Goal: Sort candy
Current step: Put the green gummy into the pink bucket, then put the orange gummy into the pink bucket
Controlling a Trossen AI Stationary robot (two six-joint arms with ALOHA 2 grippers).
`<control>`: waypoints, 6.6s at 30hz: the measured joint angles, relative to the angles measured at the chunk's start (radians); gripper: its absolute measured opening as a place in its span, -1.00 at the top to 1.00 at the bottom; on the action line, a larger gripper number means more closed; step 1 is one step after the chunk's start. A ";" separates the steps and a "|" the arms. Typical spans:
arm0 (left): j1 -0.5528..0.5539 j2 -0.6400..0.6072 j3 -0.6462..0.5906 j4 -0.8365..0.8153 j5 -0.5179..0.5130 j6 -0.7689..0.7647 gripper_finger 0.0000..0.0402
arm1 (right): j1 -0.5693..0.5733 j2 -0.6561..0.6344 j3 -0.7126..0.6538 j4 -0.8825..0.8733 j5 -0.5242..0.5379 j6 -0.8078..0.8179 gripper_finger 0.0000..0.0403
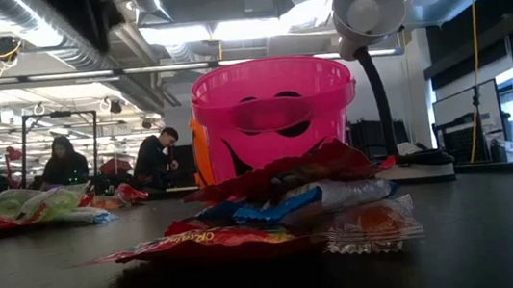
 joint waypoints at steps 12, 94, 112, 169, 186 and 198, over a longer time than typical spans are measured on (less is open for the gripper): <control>0.098 0.003 -0.311 0.184 0.148 0.040 0.38 | 0.000 0.000 -0.029 -0.135 0.038 0.055 0.35; -0.404 0.069 0.214 0.142 -0.311 -0.023 1.00 | -0.001 0.000 -0.035 -0.122 0.087 0.084 0.35; 0.084 0.357 0.194 0.608 0.162 0.400 1.00 | -0.001 0.000 -0.035 -0.118 0.067 0.081 0.35; 0.784 0.003 -0.527 0.429 -0.109 0.234 0.22 | 0.000 0.000 -0.035 -0.119 0.090 0.073 0.35; 0.785 0.116 -0.589 0.519 -0.079 0.211 0.42 | 0.000 0.002 -0.035 -0.119 0.090 0.056 0.35; 0.783 0.105 -0.489 0.369 0.026 0.212 0.95 | 0.000 0.002 -0.035 -0.119 0.088 0.059 0.35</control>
